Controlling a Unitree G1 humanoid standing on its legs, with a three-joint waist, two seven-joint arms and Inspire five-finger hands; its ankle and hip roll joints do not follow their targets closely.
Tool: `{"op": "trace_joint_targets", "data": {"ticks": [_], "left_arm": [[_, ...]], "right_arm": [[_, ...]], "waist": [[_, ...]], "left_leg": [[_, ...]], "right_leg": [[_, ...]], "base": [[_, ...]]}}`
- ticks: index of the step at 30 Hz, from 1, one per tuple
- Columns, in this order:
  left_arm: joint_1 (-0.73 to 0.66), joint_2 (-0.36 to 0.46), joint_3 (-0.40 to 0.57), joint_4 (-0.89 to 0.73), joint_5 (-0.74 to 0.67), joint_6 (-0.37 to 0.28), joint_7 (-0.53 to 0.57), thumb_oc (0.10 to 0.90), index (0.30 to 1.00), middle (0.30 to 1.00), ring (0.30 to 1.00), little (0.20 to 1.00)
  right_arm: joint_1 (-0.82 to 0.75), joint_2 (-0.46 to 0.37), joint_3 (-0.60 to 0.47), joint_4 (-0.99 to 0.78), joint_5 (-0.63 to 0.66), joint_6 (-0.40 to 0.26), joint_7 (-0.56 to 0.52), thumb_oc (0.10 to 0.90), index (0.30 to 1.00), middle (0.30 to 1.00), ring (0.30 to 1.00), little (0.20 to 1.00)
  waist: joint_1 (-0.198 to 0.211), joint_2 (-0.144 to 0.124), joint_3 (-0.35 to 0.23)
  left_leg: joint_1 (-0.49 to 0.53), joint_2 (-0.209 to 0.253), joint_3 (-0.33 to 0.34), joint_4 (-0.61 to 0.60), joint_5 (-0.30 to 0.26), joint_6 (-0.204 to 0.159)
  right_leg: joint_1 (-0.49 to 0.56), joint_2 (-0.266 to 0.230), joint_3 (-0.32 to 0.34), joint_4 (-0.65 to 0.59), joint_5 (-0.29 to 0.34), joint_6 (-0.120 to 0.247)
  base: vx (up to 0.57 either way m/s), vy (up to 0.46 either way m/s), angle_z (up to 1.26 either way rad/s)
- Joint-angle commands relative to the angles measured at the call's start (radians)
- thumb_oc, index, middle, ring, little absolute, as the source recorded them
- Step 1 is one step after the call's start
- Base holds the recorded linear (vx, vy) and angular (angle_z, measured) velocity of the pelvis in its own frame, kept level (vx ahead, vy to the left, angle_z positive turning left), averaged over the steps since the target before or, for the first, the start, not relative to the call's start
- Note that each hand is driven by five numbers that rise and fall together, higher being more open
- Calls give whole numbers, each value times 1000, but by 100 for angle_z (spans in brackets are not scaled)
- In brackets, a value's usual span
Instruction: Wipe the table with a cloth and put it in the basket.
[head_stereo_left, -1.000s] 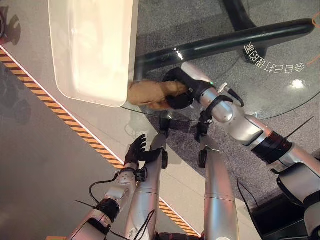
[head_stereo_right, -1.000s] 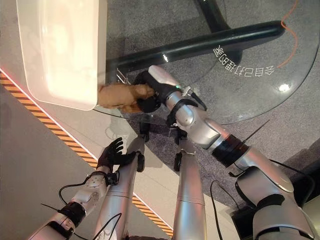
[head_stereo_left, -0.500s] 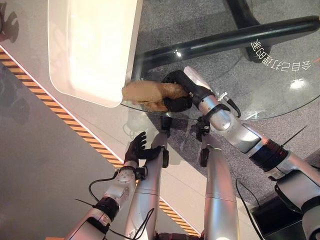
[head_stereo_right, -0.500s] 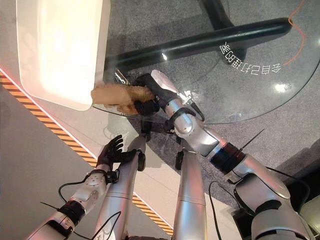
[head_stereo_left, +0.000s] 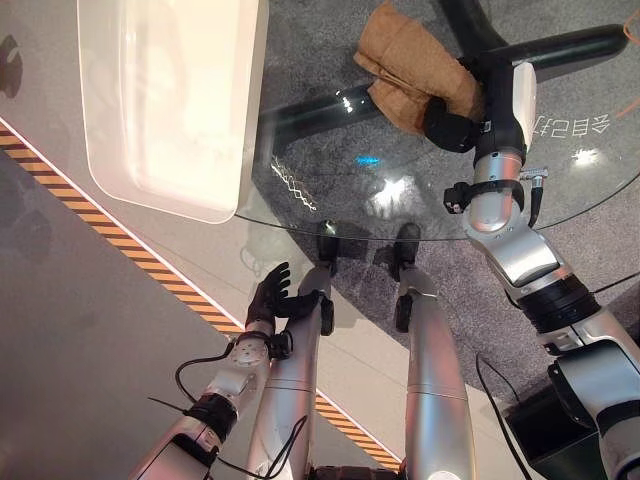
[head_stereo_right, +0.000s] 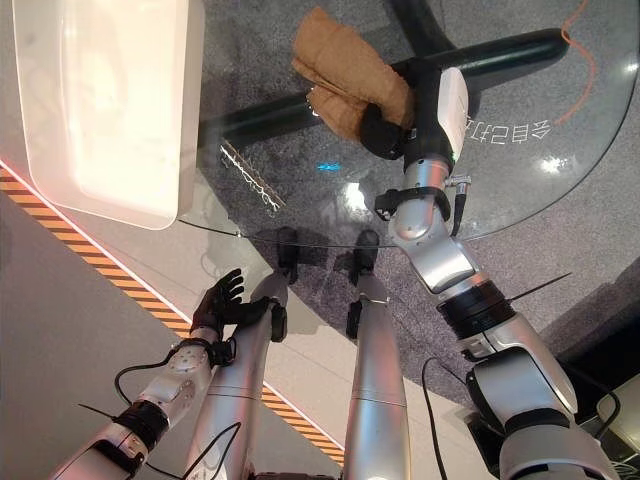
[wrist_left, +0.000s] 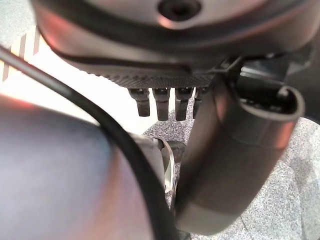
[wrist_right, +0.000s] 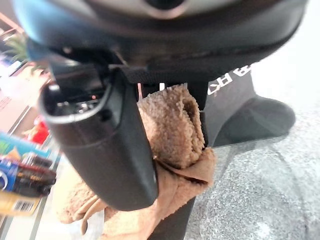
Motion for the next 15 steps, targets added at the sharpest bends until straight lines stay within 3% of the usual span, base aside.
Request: {"op": "trace_joint_targets", "data": {"ticks": [1,8,15], "left_arm": [[173,-10,-6,-5,8,8,27,800,900,900,900,900],[184,-6,1,-11,-1,-1,28,800,900,900,900,900],[187,-5,-2,-38,-15,10,45,800,900,900,900,900]], "right_arm": [[0,-108,-127,-44,26,-13,-164,100,300,300,300,200],[58,-156,-224,-13,163,-81,-332,100,300,300,300,200],[128,-168,-294,-27,200,-146,-409,100,300,300,300,200]], "waist": [[6,20,-21],[-8,18,-21],[-19,21,-21]], "left_leg": [[0,-36,-8,62,-114,-1],[2,-35,-5,56,-119,0],[-1,-36,0,48,-116,6]], "right_leg": [[-12,61,-5,-36,36,21],[-10,67,2,-49,33,18],[-15,68,7,-59,39,19]], "base": [[0,0,0],[-4,1,-4],[-1,10,-5]]}}
